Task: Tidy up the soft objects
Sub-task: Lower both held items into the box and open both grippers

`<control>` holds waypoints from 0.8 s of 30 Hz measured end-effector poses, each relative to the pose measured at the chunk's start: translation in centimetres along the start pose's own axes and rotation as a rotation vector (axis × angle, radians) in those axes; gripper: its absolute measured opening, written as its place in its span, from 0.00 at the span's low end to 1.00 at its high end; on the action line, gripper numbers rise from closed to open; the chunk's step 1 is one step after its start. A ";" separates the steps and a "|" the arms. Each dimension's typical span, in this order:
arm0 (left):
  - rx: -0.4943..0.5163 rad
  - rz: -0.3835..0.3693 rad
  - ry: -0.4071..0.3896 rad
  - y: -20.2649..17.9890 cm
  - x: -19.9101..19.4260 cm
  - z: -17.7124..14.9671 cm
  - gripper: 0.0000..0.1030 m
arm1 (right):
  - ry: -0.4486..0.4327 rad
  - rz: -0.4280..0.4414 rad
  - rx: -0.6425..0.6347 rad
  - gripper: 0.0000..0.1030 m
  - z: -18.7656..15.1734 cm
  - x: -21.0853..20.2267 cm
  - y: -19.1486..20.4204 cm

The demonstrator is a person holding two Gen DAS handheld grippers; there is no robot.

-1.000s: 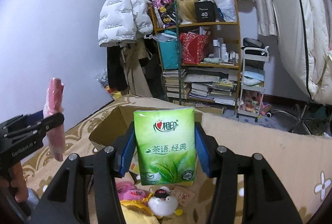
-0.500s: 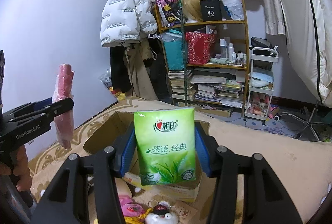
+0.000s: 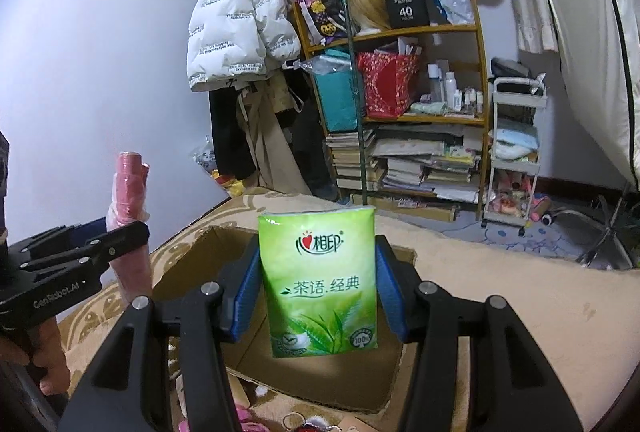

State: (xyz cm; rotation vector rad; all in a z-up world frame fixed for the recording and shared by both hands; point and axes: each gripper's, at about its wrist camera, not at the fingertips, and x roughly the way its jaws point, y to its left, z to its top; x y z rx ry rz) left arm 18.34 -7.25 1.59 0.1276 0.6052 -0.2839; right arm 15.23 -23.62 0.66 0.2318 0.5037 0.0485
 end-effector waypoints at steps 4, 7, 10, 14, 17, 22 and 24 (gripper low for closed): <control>0.020 -0.011 0.052 -0.5 1.6 -0.6 0.43 | 0.026 0.012 0.012 0.55 -0.4 0.8 -0.3; 0.028 -0.006 0.066 -0.8 2.3 -1.0 0.43 | 0.043 0.030 0.032 0.55 -0.7 1.4 -0.5; 0.024 -0.007 0.070 -0.8 2.6 -1.2 0.44 | 0.060 0.030 0.030 0.55 -1.1 1.9 -0.5; 0.004 0.009 0.069 -0.5 2.5 -1.4 0.56 | 0.076 0.028 0.031 0.55 -1.5 2.2 -0.6; 0.004 0.028 0.086 -0.3 2.5 -1.3 0.67 | 0.082 0.027 0.041 0.56 -1.4 2.3 -0.5; -0.012 0.050 0.104 0.4 1.6 -1.5 0.79 | 0.091 0.033 0.050 0.63 -1.5 2.0 -0.6; -0.007 0.073 0.108 0.7 1.0 -1.7 0.85 | 0.084 0.030 0.044 0.69 -1.4 1.6 -0.5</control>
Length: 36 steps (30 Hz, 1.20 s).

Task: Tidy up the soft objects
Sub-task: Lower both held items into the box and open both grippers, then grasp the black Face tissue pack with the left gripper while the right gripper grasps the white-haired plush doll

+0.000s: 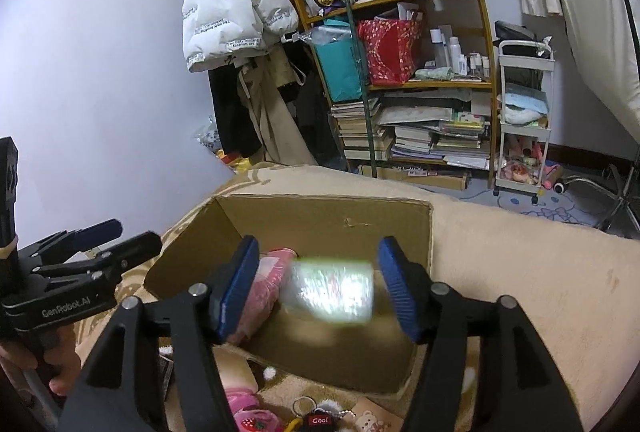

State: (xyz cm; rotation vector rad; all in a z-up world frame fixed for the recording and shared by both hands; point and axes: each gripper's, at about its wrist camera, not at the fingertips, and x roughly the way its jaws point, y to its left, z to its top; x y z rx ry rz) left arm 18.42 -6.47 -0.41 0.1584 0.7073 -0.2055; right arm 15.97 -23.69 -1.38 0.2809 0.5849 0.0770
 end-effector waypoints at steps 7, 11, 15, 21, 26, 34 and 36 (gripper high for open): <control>-0.013 0.036 0.009 1.5 -2.6 -0.9 0.95 | -0.016 0.005 0.027 0.90 -0.2 -2.4 0.4; -0.013 0.047 0.014 2.1 -4.3 -1.6 0.97 | -0.029 0.008 0.054 1.00 -0.4 -4.1 0.6; -0.026 0.052 0.021 2.6 -6.1 -2.5 0.97 | -0.032 0.008 0.069 1.00 -0.7 -6.0 1.1; -0.014 0.080 0.029 2.9 -8.7 -3.6 0.97 | -0.014 -0.006 0.055 1.00 -1.9 -8.3 2.2; -0.028 0.090 0.057 3.6 -10.1 -4.8 0.97 | 0.005 -0.025 0.040 1.00 -2.7 -9.8 3.4; -0.061 0.116 0.141 5.1 -10.3 -6.5 0.97 | 0.083 -0.069 0.056 1.00 -4.8 -11.3 3.8; -0.068 0.117 0.163 5.4 -10.0 -6.8 0.97 | 0.105 -0.082 0.077 1.00 -5.4 -11.5 3.6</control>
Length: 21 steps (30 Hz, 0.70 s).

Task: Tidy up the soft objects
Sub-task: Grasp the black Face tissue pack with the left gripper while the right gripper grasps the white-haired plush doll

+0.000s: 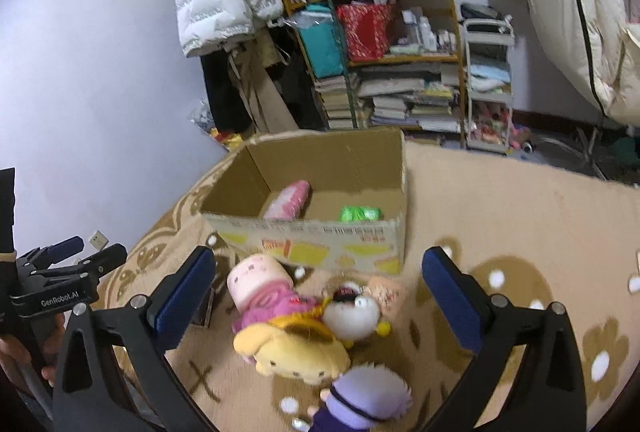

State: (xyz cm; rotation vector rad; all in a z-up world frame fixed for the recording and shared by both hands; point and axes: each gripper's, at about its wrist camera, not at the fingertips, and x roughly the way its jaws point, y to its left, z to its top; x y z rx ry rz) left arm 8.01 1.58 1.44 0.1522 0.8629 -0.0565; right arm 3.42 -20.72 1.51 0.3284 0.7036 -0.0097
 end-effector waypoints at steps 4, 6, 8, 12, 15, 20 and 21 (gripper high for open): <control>-0.014 0.004 0.064 0.5 1.6 -0.4 0.97 | 0.040 -0.016 0.032 1.00 -0.6 0.1 -0.6; -0.028 0.002 0.095 0.7 2.5 -0.5 0.97 | 0.063 -0.025 0.046 1.00 -1.0 0.3 -1.0; -0.036 0.006 0.128 0.8 3.6 -0.7 0.97 | 0.083 -0.037 0.060 1.00 -1.2 0.5 -1.2; -0.038 0.025 0.177 0.7 5.5 -1.1 0.97 | 0.147 -0.055 0.093 1.00 -2.1 1.5 -2.0; -0.023 0.031 0.205 0.5 6.6 -1.4 0.97 | 0.204 -0.070 0.097 0.97 -2.7 2.5 -2.2; -0.004 0.034 0.254 0.0 8.7 -1.8 0.97 | 0.294 -0.084 0.096 0.93 -3.7 4.3 -2.5; -0.002 0.032 0.265 -0.1 9.2 -1.9 0.97 | 0.312 -0.089 0.099 0.93 -4.0 4.6 -2.6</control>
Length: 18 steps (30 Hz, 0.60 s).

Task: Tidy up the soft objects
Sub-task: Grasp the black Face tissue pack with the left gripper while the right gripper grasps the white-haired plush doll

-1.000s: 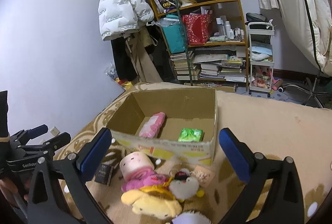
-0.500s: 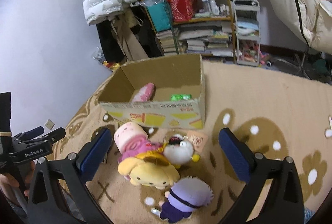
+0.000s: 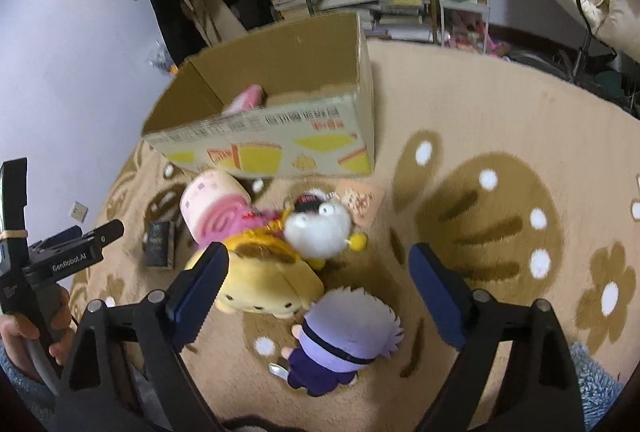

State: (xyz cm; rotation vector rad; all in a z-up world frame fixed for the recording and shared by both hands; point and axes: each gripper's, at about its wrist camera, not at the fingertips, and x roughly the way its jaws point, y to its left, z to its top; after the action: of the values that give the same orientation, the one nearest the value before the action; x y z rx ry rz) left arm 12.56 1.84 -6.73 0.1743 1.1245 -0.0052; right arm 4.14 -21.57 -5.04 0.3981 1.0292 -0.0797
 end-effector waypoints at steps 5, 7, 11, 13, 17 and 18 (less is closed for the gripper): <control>0.009 -0.003 0.041 -0.2 1.7 0.2 0.97 | 0.079 -0.018 0.018 0.90 -0.7 1.8 -0.4; 0.013 0.001 0.056 -0.3 2.3 0.2 0.97 | 0.113 -0.028 0.029 0.86 -1.0 2.6 -0.6; 0.015 0.000 0.089 -0.5 3.5 0.2 0.97 | 0.178 -0.038 0.050 0.86 -1.7 3.9 -1.1; 0.012 -0.001 0.105 -0.5 4.1 0.2 0.97 | 0.206 -0.043 0.052 0.85 -2.1 4.5 -1.3; 0.009 -0.007 0.135 -0.5 4.9 0.3 0.97 | 0.257 -0.043 0.066 0.85 -2.7 5.8 -1.7; 0.009 -0.006 0.139 -0.5 5.1 0.3 0.97 | 0.266 -0.039 0.073 0.85 -2.8 6.0 -1.8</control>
State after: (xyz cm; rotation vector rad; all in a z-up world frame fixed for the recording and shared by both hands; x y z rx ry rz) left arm 14.99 1.71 -11.31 0.1813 1.2637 -0.0036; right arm 4.50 -21.49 -11.91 0.4630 1.2991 -0.1017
